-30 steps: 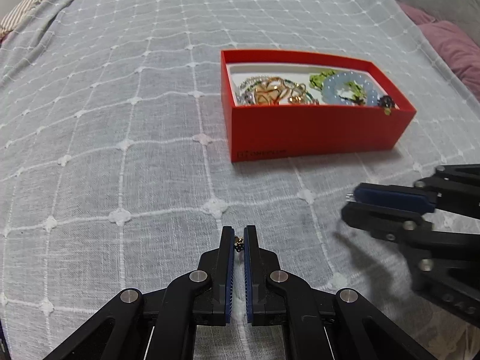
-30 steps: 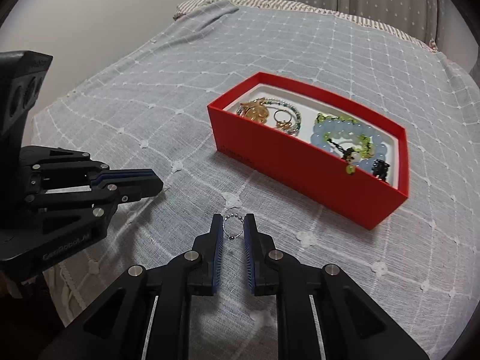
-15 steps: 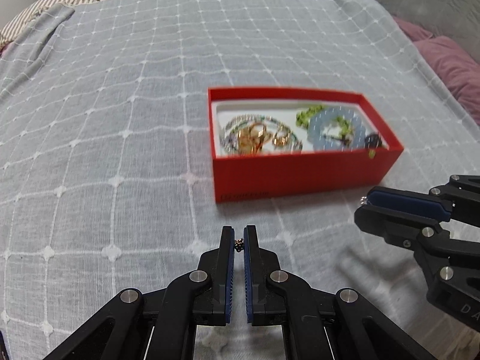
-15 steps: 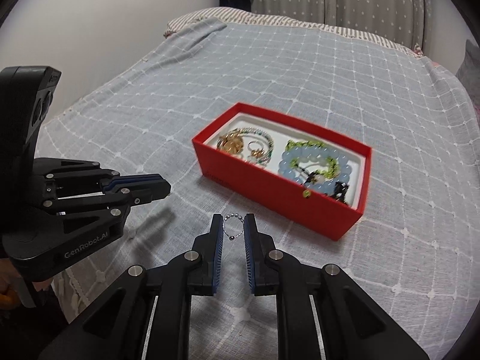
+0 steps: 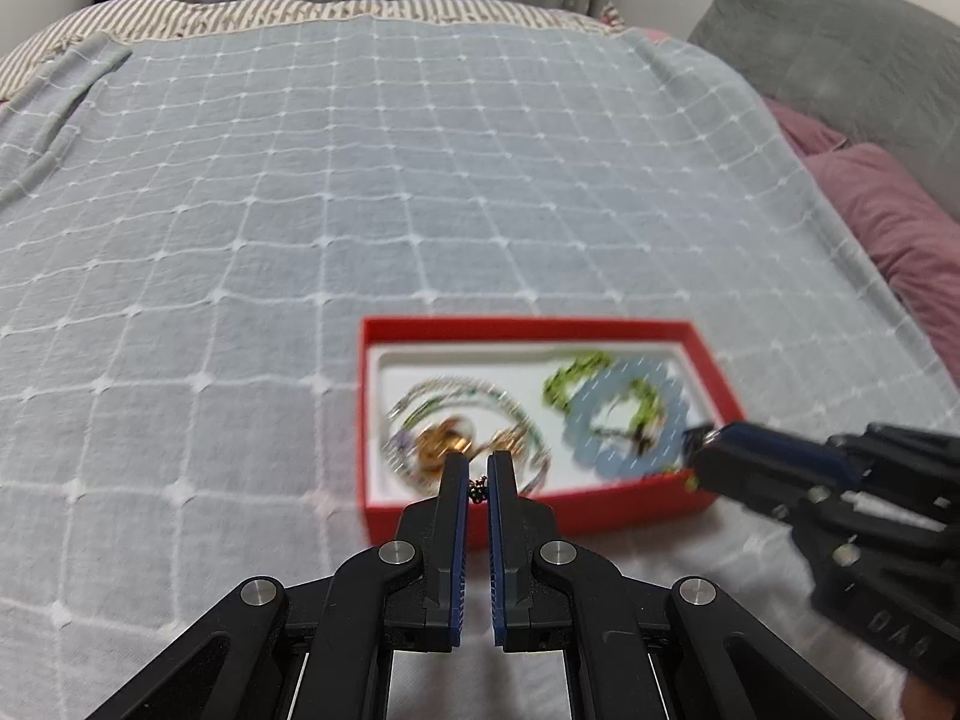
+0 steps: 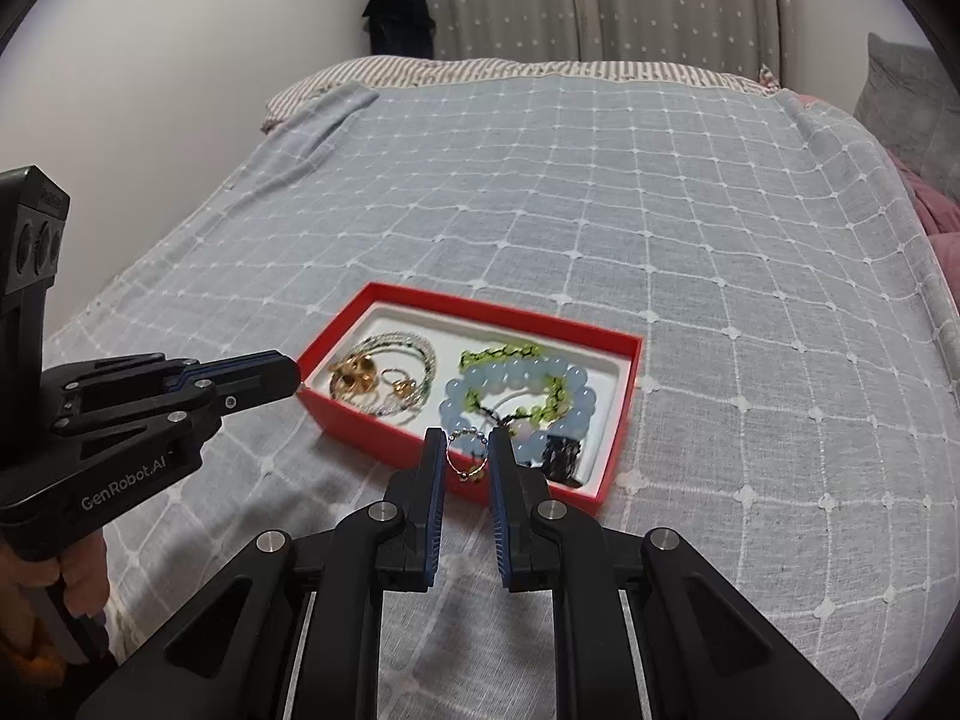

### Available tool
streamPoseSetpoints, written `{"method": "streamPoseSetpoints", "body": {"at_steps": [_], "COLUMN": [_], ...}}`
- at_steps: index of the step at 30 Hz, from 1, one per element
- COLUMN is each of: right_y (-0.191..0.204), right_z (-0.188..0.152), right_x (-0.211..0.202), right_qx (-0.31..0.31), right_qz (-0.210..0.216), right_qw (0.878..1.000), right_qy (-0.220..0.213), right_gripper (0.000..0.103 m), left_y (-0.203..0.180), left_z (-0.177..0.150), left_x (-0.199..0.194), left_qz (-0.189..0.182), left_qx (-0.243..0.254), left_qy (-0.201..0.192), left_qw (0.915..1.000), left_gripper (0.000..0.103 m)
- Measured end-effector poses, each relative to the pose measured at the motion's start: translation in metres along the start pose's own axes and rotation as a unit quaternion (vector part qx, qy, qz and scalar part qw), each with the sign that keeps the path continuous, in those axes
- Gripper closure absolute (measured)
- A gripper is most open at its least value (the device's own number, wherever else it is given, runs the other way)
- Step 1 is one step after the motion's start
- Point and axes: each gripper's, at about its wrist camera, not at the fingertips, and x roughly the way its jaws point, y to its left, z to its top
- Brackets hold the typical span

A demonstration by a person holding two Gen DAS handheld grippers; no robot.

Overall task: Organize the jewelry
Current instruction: 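Carry the held earring and ring over the red box and lower them, then open both tools to release the earring and ring into the box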

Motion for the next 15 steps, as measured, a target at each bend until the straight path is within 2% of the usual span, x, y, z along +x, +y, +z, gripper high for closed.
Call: {"method": "streamPoseSetpoints", "body": {"at_steps": [9,15], "right_y": [-0.016,-0.023], "right_z": [0.011,0.013], "right_x": [0.019,0.029], "right_qx": [0.020,0.021], "right_qz": [-0.017,-0.024], "right_qw": [1.000,0.999], "right_qy": [-0.002,-0.004], "right_gripper": [0.088,0.088], "left_y": [-0.013,-0.018], "left_z": [0.015,0.017], "left_x": [0.028,0.044], "left_qz": [-0.026,-0.018], "left_qx": [-0.004,0.003], "left_qy": [-0.022,-0.023], "left_qw": [0.9994,0.9996], "left_gripper": [0.100,0.100]}}
